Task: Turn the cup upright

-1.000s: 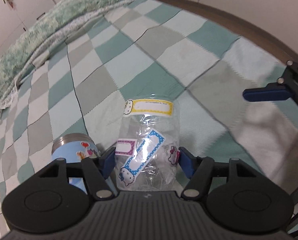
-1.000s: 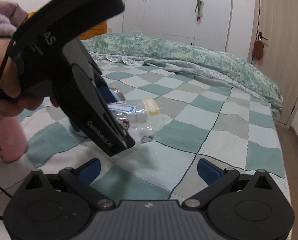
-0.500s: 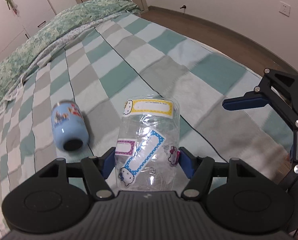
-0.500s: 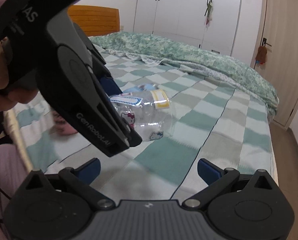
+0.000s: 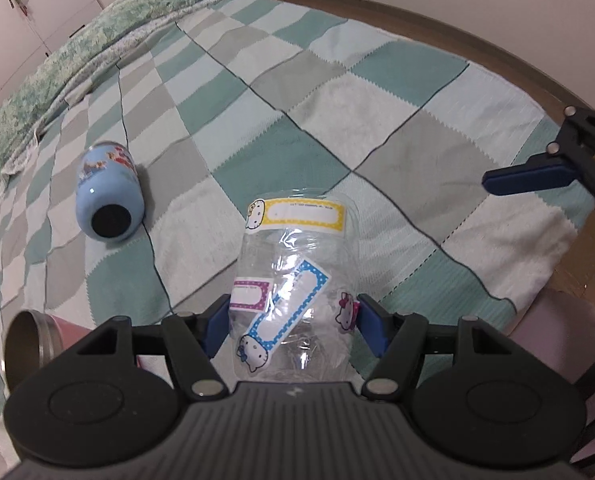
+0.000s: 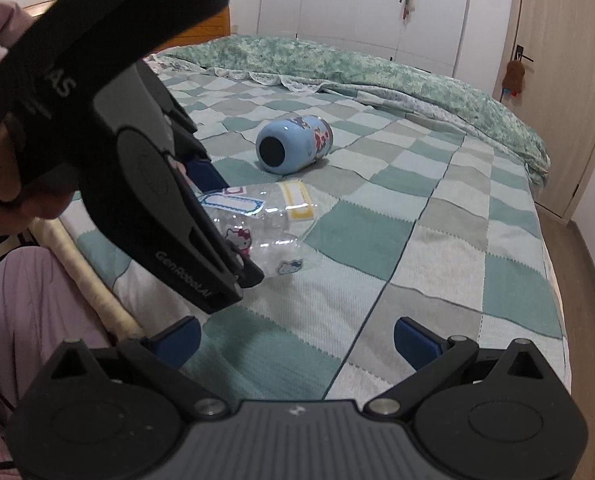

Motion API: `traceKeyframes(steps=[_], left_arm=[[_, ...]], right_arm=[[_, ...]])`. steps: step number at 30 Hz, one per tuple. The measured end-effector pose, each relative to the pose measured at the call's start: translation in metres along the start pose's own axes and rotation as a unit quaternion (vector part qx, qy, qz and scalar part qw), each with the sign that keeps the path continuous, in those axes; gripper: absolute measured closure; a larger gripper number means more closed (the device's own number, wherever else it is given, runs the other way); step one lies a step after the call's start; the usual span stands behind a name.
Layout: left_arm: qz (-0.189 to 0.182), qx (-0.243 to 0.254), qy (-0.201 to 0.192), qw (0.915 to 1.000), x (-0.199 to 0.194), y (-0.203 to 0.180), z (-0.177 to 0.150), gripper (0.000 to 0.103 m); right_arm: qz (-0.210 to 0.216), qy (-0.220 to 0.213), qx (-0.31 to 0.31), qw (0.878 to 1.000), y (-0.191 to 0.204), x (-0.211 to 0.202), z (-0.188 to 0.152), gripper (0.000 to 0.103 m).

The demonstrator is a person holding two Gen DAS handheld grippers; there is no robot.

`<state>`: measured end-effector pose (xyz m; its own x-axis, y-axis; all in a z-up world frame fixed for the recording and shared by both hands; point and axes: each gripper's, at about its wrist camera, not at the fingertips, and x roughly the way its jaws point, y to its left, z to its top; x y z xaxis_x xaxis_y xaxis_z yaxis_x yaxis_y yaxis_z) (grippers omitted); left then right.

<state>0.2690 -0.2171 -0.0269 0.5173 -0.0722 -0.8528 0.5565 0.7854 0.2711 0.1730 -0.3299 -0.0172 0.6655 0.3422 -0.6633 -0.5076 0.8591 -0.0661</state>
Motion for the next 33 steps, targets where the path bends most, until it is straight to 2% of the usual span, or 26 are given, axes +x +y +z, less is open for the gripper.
traceKeyframes(steps=[10,12,14,15,21,27,33], left_arm=[[-0.008,-0.002,0.016,0.9998,0.027,-0.001,-0.003,0.034],[-0.013,-0.004,0.011,0.9998,0.024,-0.001,-0.002,0.026],[-0.020,-0.011,0.000,0.9997,0.016,0.001,-0.002,0.005],[-0.017,-0.012,-0.008,0.9998,0.010,0.001,-0.002,0.001],[-0.008,-0.016,-0.053,0.9984,-0.027,0.008,-0.015,0.000],[0.004,-0.054,-0.101,0.9935,-0.059,0.031,-0.047,0.000],[0.002,-0.096,-0.117,0.9885,-0.069,0.061,-0.083,0.000]], right_arm=[[0.003,0.014,0.006,1.000,-0.007,0.012,-0.005,0.000],[0.001,0.015,0.007,1.000,-0.005,0.012,-0.004,0.000],[0.001,0.014,0.007,1.000,-0.004,0.010,-0.003,0.000],[-0.001,0.013,0.007,1.000,-0.003,0.008,-0.002,0.000],[-0.013,0.012,0.005,1.000,0.009,-0.010,0.005,0.000],[-0.027,0.018,0.004,0.999,0.030,-0.024,0.011,0.000],[-0.040,0.029,0.006,0.999,0.057,-0.027,0.018,0.000]])
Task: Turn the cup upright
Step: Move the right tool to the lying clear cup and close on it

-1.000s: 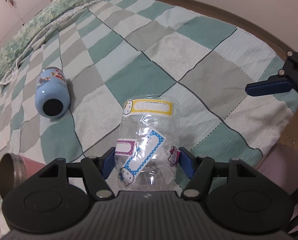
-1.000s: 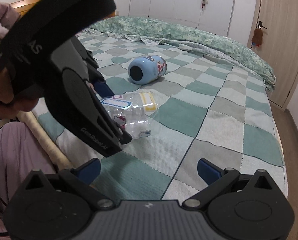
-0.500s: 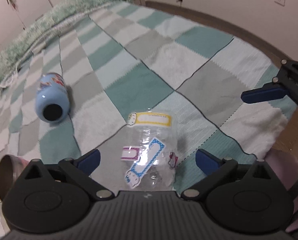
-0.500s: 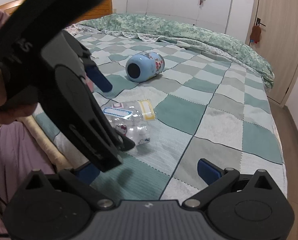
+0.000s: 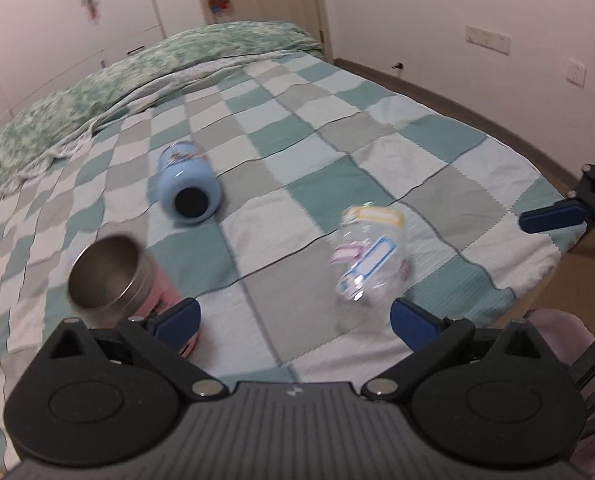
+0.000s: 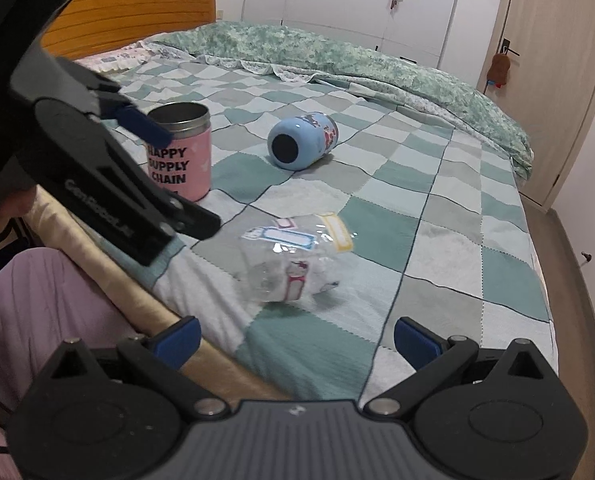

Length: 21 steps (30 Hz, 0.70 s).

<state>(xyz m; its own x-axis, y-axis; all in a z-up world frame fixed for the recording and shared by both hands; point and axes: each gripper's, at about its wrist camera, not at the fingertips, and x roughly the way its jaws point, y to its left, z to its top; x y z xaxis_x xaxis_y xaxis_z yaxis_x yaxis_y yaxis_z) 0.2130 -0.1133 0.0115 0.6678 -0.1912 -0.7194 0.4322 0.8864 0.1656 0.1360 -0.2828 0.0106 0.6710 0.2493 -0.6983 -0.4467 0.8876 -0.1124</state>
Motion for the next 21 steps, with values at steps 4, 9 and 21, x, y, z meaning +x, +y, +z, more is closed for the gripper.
traceKeyframes(steps=[4,9,21], left_arm=[[0.000,-0.019,-0.014,0.9997,-0.007,0.023,-0.020,0.000],[-0.006,-0.035,-0.020,0.9992,-0.003,0.045,-0.039,0.000],[-0.048,-0.029,-0.021,0.9982,0.018,0.071,-0.061,0.000]], right_arm=[[-0.010,0.012,0.008,1.000,0.013,0.002,0.005,0.000],[-0.027,0.026,0.031,0.999,0.025,0.011,0.017,0.000],[-0.071,0.051,0.153,0.984,0.018,0.036,0.054,0.000]])
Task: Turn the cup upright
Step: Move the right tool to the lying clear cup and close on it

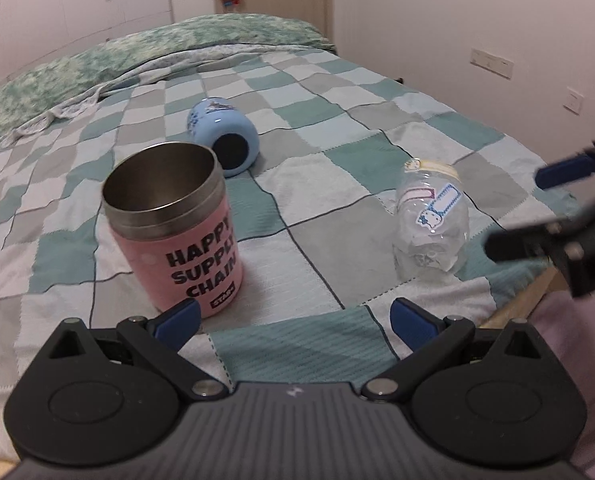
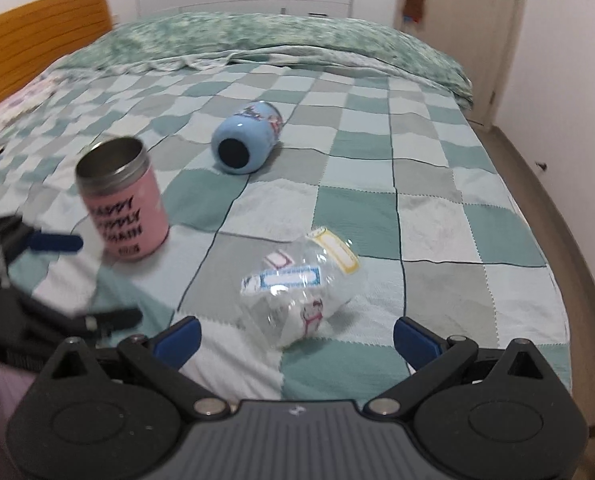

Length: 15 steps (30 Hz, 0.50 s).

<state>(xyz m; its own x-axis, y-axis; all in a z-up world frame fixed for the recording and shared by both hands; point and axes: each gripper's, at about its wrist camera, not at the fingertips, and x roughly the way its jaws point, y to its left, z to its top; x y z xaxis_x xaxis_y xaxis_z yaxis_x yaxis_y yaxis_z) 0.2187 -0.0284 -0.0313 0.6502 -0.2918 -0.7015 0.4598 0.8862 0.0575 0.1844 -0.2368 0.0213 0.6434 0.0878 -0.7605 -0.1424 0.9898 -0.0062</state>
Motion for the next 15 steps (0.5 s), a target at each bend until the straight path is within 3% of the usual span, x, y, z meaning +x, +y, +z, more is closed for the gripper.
traceKeyframes(steps=[5,15], left_arm=[[-0.018,0.023,0.000,0.9996,0.008,0.000,-0.001,0.000],[-0.036,0.017,0.011,0.9991,0.025,0.004,-0.001,0.000]], right_arm=[[-0.020,0.006,0.025,0.999,0.006,0.013,0.008,0.001],[-0.047,0.031,0.087,0.995,0.007,0.050,0.023,0.007]])
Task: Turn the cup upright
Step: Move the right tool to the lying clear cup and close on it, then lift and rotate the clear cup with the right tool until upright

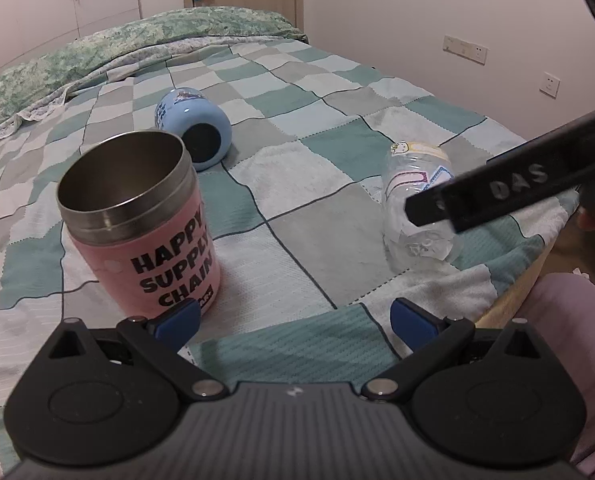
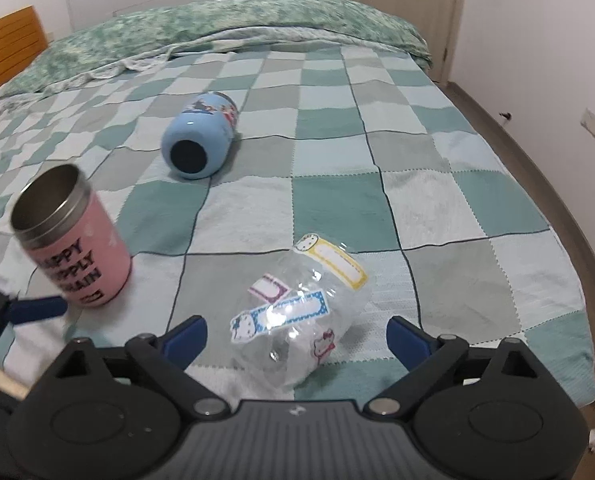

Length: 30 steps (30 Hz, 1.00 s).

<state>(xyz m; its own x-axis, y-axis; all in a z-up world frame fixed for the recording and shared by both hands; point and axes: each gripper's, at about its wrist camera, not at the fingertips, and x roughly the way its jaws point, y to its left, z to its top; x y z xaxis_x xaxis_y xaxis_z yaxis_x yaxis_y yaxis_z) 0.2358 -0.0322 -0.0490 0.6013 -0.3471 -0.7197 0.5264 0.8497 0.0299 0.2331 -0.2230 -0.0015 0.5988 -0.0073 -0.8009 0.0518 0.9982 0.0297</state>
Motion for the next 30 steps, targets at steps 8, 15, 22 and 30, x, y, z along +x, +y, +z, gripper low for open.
traceKeyframes(steps=[8,15,22,30], left_arm=[[0.007,-0.014,0.005,0.9999,0.003,0.001,0.000,0.000],[0.008,-0.014,0.006,0.9999,0.001,-0.001,0.000,0.000],[0.011,-0.016,0.005,0.9998,-0.004,-0.003,-0.003,0.000],[0.012,-0.021,0.004,0.9997,-0.005,-0.004,-0.002,0.000]], right_arm=[[-0.004,0.038,0.050,0.998,-0.002,0.038,0.006,0.018],[0.063,0.048,-0.017,0.997,-0.008,0.030,0.004,0.030],[0.066,0.064,-0.202,0.975,0.001,0.003,0.012,0.031],[0.058,0.114,-0.349,0.928,0.032,0.024,0.002,0.031]])
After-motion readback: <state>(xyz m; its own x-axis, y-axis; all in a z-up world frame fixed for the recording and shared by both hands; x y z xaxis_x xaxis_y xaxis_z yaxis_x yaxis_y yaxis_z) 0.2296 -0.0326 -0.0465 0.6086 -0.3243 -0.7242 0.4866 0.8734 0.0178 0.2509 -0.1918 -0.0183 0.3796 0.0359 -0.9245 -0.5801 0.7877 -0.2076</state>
